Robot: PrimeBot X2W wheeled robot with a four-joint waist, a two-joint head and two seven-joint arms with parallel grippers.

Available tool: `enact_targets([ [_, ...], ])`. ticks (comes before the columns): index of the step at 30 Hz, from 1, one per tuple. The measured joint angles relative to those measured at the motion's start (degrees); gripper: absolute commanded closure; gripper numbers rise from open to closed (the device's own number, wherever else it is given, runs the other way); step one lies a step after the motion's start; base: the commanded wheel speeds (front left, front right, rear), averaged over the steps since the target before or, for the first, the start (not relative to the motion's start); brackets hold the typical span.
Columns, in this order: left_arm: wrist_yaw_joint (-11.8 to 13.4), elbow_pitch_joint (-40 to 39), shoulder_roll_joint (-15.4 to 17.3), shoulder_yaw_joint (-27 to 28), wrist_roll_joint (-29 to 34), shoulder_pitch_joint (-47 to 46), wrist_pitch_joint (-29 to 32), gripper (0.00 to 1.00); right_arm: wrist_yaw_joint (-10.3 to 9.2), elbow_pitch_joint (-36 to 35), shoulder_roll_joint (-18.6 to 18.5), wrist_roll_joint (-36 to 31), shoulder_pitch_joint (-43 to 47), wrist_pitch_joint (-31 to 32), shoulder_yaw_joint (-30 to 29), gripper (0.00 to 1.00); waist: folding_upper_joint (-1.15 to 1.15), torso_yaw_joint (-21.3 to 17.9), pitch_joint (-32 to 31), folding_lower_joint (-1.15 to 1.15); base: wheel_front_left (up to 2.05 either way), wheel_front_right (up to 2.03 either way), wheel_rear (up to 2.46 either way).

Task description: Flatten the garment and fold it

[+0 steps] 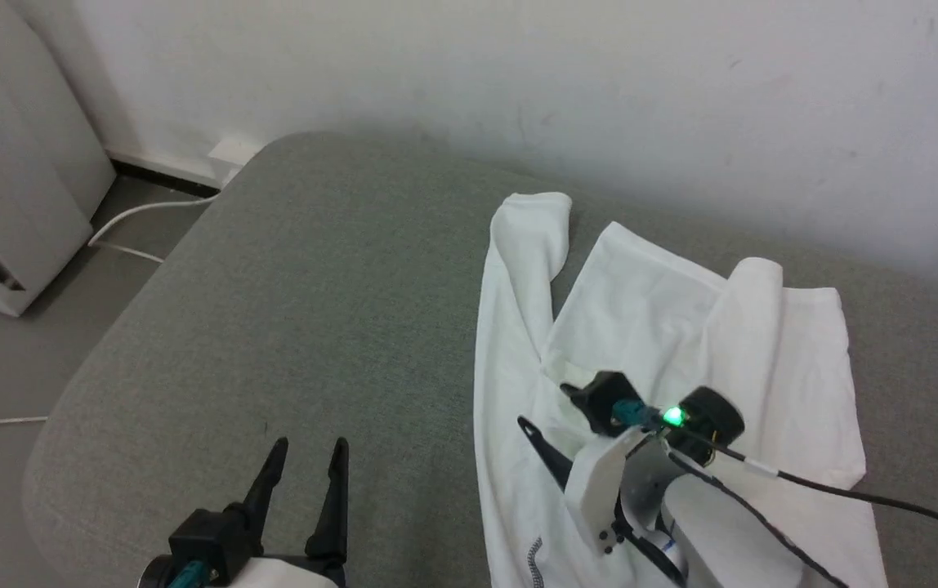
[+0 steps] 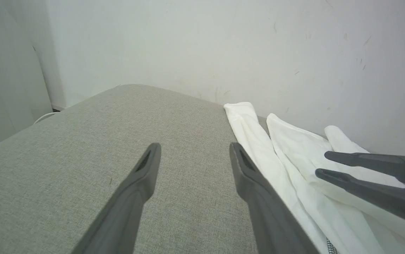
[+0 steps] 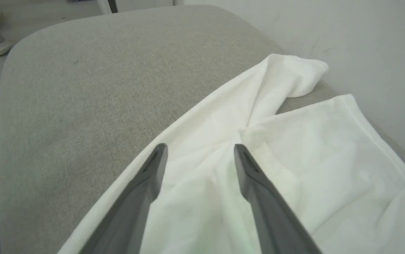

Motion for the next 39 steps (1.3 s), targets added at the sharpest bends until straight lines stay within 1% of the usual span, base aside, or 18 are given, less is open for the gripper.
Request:
enact_targets([
  [2,0.14,-0.05,0.16,0.29,-0.02,0.0,-0.01,0.0,0.0,-1.21,0.07,1.63,-1.11,-1.16,-1.34,0.0,0.0,-1.03,-0.46,0.0,0.0,0.0,0.0],
  [6,0.44,-0.46,0.51,0.88,-0.1,-0.01,-0.02,0.0,0.0,-3.25,-0.41,-0.05,-3.8,-4.43,-7.01,0.0,0.0,-3.55,-1.3,0.0,0.0,0.0,0.0],
  [9,0.46,-0.77,0.66,1.36,-0.44,-0.08,-0.03,0.0,0.0,-6.2,-2.64,-2.04,-4.68,-6.88,-12.25,0.0,0.0,-5.81,-1.75,0.0,0.0,0.0,0.0],
  [12,0.88,-0.89,0.67,1.77,-0.47,-0.99,-0.07,0.0,0.0,-10.22,-5.35,-2.79,-3.86,-8.94,-18.8,0.0,0.0,-8.16,-2.05,0.0,0.0,0.0,0.0],
  [14,0.89,-0.88,0.69,2.22,-0.53,-1.86,-0.08,0.0,0.0,-13.76,-6.38,-3.25,-1.77,-10.03,-23.16,0.0,0.0,-9.75,-2.13,0.0,0.0,0.0,0.0],
  [17,0.93,-0.75,0.76,2.89,-0.6,-3.14,-0.07,0.0,0.0,-19.52,-6.53,-3.35,3.61,-10.82,-29.1,0.0,0.0,-12.14,-2.05,0.0,0.0,0.0,0.0],
  [22,0.93,1.69,1.97,3.63,-0.59,-6.23,0.11,0.0,-0.01,-29.8,-4.23,-3.22,12.77,-11.25,-36.99,0.0,0.0,-16.24,-1.07,0.0,0.0,0.0,0.0],
  [26,0.79,4.26,4.41,3.8,-0.59,-10.98,2.88,0.0,-0.01,-36.69,-1.89,-3.11,17.37,-10.0,-41.02,0.0,0.0,-19.43,0.68,0.0,0.0,0.0,0.0],
  [28,-0.08,5.65,5.87,3.79,-0.9,-14.41,5.67,0.0,-0.02,-39.85,-1.35,-2.87,18.92,-9.32,-42.4,0.0,0.0,-20.76,2.06,0.0,0.0,0.0,0.0],
  [31,-1.26,7.9,9.71,3.86,-1.55,-21.29,10.28,0.0,-0.02,-43.84,-0.75,-2.52,19.98,-8.14,-43.91,0.0,0.0,-22.48,4.71,0.0,0.0,0.0,0.0],
  [34,-2.3,10.88,14.02,3.68,-2.34,-29.3,16.22,0.0,-0.03,-46.76,-0.49,-2.18,20.03,-7.19,-44.34,0.0,0.0,-24.06,7.77,0.01,0.0,0.0,0.0],
  [39,-3.21,18.25,20.47,2.22,-6.11,-42.42,27.82,0.0,-0.03,-48.79,-0.32,-1.68,19.95,-6.48,-44.13,0.0,0.0,-26.85,13.04,0.02,0.0,0.0,0.0],
])
